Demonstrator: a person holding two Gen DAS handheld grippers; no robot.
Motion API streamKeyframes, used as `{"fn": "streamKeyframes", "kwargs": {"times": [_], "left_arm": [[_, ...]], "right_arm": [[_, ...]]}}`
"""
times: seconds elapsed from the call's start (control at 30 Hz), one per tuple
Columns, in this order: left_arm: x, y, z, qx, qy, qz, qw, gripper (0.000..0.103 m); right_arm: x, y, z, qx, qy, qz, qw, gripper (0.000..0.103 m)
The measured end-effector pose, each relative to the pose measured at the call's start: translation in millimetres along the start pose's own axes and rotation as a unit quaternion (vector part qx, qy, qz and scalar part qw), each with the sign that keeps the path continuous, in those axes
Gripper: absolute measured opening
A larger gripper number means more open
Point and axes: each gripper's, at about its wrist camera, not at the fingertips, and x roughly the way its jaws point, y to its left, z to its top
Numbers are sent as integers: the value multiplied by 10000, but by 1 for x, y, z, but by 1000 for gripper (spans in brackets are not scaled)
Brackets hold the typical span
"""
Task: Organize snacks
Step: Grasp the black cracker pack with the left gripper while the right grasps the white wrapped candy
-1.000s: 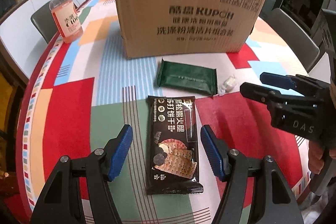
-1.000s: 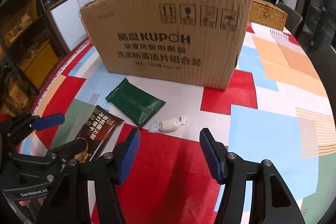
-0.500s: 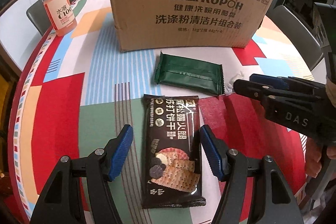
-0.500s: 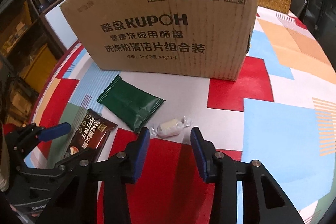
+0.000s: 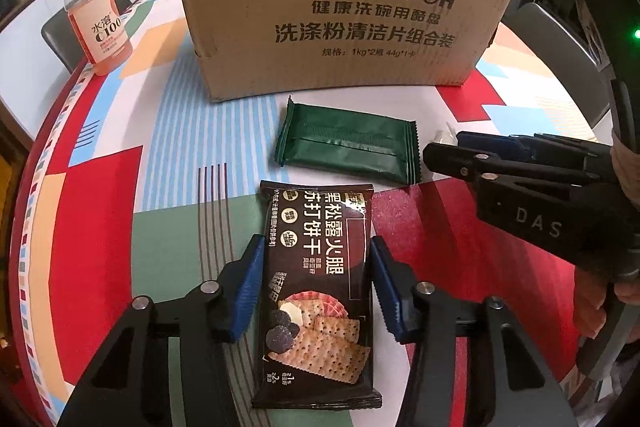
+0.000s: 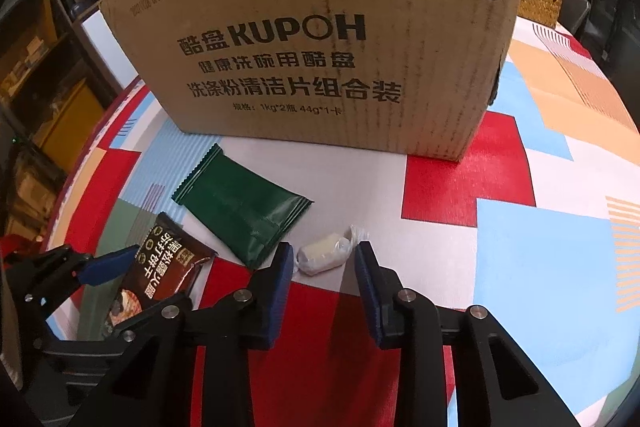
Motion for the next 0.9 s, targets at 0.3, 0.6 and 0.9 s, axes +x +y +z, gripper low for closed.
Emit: {"fn": "streamKeyframes", "kwargs": {"times": [0.3,0.6,0.9], "left_arm": [[-6,3,2,-135,-25,-146,9998,48],[-26,0,8,-151,-307,-181,9992,48],[-41,-1,11,-139,-526,-203,9983,48]], "right_arm": [[0,0,3,-3,-124,-27,9999,25],[-13,-4,-5,29,-187,55,9998,22],[-28,-7,-8,86,-283,100,9995,16]]}}
